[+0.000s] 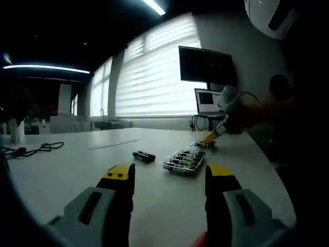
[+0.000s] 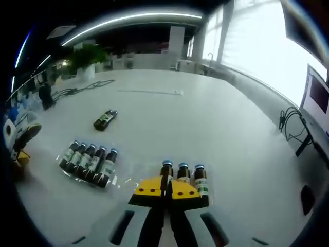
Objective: Grip medicine bottles put into box
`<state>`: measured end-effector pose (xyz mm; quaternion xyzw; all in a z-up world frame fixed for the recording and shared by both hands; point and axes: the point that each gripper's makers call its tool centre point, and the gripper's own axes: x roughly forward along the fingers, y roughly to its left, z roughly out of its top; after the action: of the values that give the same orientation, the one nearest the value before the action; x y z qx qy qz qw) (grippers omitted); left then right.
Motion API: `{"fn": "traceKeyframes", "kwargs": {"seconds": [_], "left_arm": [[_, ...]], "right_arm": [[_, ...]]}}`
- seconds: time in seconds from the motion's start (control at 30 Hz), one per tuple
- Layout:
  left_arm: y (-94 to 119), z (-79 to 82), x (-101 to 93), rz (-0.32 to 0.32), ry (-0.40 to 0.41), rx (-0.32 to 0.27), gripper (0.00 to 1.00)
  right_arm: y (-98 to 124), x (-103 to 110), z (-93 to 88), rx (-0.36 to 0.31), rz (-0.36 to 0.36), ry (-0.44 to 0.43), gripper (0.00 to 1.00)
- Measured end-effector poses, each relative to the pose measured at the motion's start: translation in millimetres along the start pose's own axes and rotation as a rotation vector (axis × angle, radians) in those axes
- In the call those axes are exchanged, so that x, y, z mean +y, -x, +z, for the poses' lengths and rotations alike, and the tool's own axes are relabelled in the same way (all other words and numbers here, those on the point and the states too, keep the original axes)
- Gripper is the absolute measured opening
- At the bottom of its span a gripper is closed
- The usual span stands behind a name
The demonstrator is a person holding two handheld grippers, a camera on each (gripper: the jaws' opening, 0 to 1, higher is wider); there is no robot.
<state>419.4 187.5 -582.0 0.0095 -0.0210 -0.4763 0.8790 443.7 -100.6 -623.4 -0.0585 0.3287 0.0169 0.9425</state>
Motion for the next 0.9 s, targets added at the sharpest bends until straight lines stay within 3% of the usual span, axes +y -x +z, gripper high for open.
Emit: {"fn": "traceKeyframes", "kwargs": {"seconds": [0.33,0.37,0.4,0.43,0.7,0.9], "left_arm": [[0.0,-0.5,0.6,0.005,-0.004,0.003,0.48],[0.0,-0.5,0.5,0.005,-0.004,0.003,0.48],[-0.1,-0.5,0.5,0.005,-0.004,0.003,0.48],[0.0,-0.7,0.4,0.005,-0.005,0.004,0.48],[-0.5,-1.2,0.0,0.006,-0.008,0.008,0.48],[-0.7,-1.5,0.4,0.009,-0.011,0.010,0.48]], "right_arm": [[-0.7,-1.7,-0.2,-0.025,-0.002,-0.017,0.00],[-0.8,0.0,-16.6,0.053,-0.002,-0.033,0.00],[-3.2,-1.1,-6.3,-0.009,0.017,0.026,0.00],[-2.9,-1.3,-5.3,-0.020,0.003,-0.023,0.00],[-1.4,-2.7,-5.6,-0.020,0.001,-0.020,0.00],[-0.7,1.1,5.8,-0.086,0.011,-0.030,0.00]]}}
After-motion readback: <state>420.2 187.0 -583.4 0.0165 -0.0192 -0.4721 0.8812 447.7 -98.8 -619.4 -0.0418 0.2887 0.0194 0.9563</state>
